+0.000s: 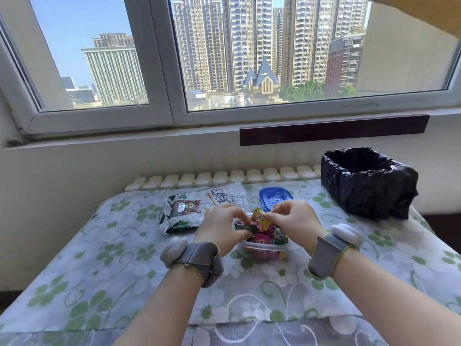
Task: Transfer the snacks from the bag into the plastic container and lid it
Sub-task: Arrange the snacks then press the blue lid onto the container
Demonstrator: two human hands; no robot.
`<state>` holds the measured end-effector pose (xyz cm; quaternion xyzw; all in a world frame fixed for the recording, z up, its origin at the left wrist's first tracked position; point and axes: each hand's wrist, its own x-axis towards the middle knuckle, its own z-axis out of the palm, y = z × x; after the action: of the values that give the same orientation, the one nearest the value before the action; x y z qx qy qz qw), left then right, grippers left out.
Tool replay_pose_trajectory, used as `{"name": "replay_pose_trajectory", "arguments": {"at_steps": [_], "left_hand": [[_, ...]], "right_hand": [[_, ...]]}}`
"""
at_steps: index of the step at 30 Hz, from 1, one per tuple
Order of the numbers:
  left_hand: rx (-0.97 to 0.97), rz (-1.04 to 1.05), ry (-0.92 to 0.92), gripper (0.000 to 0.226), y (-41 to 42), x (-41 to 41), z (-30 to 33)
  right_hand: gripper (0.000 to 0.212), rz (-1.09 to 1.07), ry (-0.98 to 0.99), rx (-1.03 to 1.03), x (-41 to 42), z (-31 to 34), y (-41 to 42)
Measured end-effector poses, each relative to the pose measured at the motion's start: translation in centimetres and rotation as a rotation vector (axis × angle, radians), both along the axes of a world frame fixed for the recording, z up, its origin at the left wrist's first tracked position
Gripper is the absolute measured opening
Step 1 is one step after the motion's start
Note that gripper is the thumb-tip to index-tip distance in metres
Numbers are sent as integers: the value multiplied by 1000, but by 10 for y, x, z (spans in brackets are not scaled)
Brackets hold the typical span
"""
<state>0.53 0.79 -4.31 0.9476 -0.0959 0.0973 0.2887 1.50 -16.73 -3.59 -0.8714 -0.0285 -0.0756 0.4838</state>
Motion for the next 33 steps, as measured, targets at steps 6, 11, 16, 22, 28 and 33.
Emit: {"name": "replay_pose_trajectory", "arguments": {"at_steps": [6,11,16,22,28,33], "left_hand": [[122,-16,-4,26,-1,2,6],[249,-28,61,29,-3,7,11],[237,-29,75,33,-1,11,11],[18,79,78,43,2,10,14],[187,146,135,48,-4,2,11],[234,164,93,46,-10,-4,9]], "right_hand": [[18,-8,7,20,-2,2,-2],[18,-27,2,41,-4,3,-4],[18,-33,9,51,-4,3,-6],[17,-41,17,70,-6,4,-8],[17,-26,29,30,-11,1,-4],[24,1,-7,-83,-16,-3,-2]]}}
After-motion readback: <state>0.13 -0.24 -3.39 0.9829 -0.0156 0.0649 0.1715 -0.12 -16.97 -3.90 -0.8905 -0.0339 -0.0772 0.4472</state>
